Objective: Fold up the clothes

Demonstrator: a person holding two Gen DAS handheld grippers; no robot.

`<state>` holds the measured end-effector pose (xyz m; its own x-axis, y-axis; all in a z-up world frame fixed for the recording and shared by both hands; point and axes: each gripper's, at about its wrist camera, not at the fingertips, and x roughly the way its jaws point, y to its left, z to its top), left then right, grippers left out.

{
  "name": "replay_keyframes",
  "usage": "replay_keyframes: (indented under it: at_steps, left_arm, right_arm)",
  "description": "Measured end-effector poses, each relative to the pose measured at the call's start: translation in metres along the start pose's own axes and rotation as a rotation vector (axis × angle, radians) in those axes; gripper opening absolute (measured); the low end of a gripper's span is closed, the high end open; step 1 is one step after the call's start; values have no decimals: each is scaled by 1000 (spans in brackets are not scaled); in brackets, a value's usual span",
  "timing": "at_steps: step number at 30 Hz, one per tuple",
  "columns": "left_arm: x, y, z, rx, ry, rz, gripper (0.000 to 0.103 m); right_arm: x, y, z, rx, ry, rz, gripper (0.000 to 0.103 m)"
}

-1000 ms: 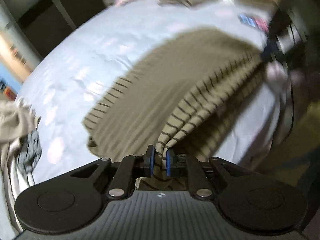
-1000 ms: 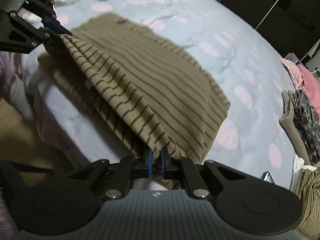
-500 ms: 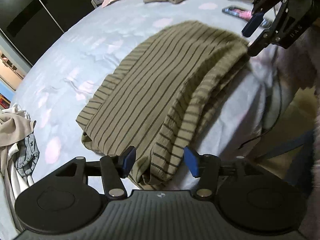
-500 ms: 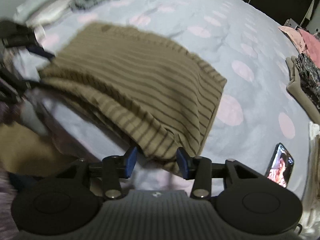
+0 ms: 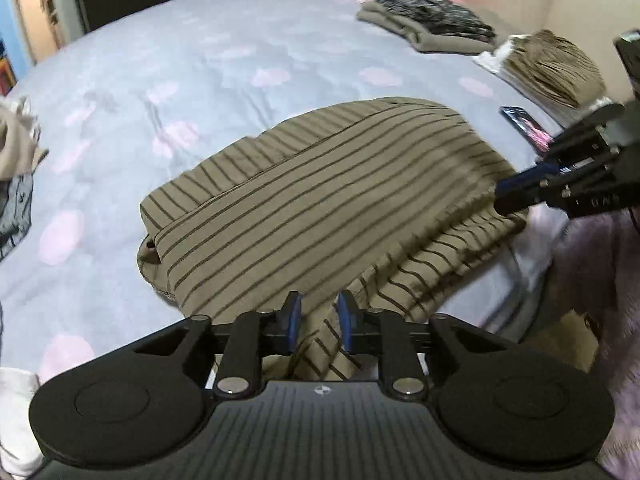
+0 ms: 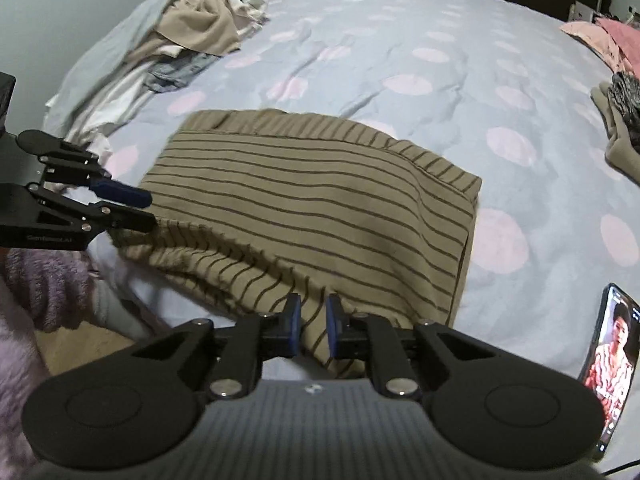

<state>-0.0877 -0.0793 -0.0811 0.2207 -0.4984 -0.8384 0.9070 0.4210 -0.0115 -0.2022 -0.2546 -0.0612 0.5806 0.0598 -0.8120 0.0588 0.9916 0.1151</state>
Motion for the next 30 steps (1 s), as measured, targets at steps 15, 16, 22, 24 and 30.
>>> replay_keyframes:
  at_steps: [15,16,22,24,30]
  left_arm:
    - [8,22,-3,-97,-52,87,34]
    - [1,25,-3,-120,-75,98,42]
    - [-18,61,8,-317,-118,128,56]
    - [-16,77,12,-397,-95,109,57]
    - [7,110,10,-593,-41,14,61]
  right_arm:
    - [23,-40,4,207,36,-75,15]
    - [18,-42,3,218,24,-70,22]
    - [-6,-59,14,303,-49,-46,60]
    - [-10,-72,24,359,-57,-42,62]
    - [-3,-132,45,591,-31,34,70]
